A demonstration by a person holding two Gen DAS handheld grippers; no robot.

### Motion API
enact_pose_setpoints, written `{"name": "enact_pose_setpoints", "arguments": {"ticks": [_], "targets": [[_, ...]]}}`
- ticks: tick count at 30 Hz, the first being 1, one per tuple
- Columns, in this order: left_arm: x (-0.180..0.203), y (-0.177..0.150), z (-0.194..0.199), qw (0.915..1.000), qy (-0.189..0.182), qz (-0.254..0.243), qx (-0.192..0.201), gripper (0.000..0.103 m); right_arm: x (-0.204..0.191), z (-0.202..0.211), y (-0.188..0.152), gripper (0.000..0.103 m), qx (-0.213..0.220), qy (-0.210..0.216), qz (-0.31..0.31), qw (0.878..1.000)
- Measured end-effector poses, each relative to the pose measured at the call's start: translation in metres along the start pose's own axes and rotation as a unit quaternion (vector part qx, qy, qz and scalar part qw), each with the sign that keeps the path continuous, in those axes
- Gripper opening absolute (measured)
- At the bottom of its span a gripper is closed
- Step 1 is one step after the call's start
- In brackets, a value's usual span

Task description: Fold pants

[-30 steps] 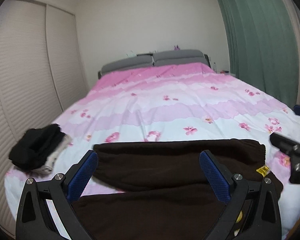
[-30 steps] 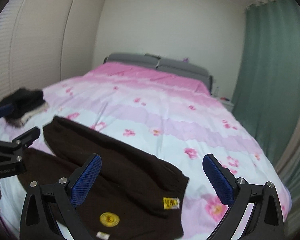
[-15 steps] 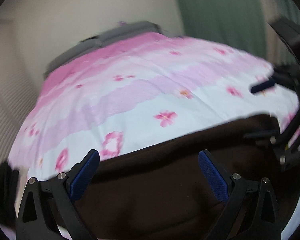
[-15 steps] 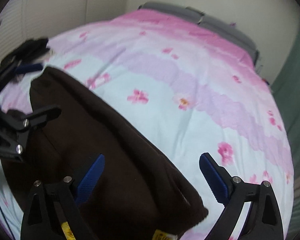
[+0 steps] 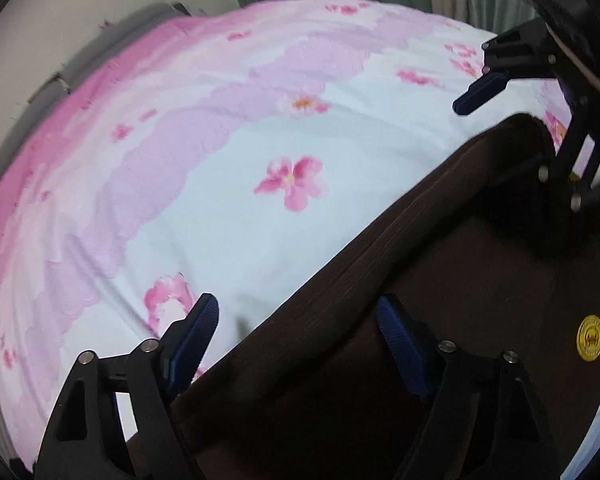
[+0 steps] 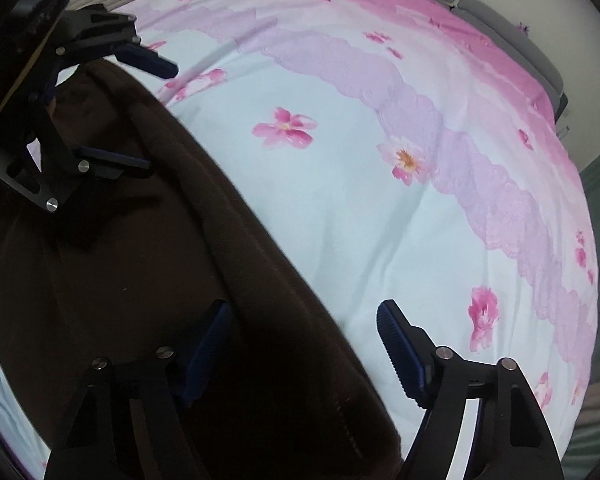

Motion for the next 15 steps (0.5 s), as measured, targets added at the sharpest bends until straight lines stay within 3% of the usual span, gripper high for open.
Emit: {"name": "enact_pose_setpoints", "arguments": {"ticks": [3, 7, 10, 12, 15], "targets": [[-0.007, -0.002, -0.011, 0.9997, -0.021, 0.009, -0.011, 0.058, 0.007, -0.007, 0.002, 0.065, -0.013, 0.024, -0.013, 1.0], [-0.007, -0.009, -0.024, 0.9977, -0.059, 0.012, -0.031, 0.051, 0.008, -0.013, 0.003, 0.041, -0.024, 0.063, -0.029, 0.997], [-0.007, -0.01, -0.025, 0.9958, -0.081, 0.029, -0.033, 0.03, 0.003, -0.016, 0.001, 0.029, -0.031, 0.07, -0.019, 0.997], [-0.004, -0.01, -0.018, 0.996, -0.079, 0.03, -0.028, 0.018, 0.0, -0.015, -0.001, 0.023, -0.025, 0.076, -0.017, 0.997], [0.001, -0.01, -0.005, 0.9974, -0.066, 0.018, -0.021, 0.015, -0.002, -0.007, -0.003, 0.019, -0.008, 0.076, -0.018, 0.997]]}}
Point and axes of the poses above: each gripper's, at about its wrist camera, not at the fingertips, and z roughly against the way its jaws point, x to its right, y to its top, the point moved 9 cm from there along -z, roughly the way its jaws point, and after that the axes turned 1 degree about -y, right-handed, at the moved point
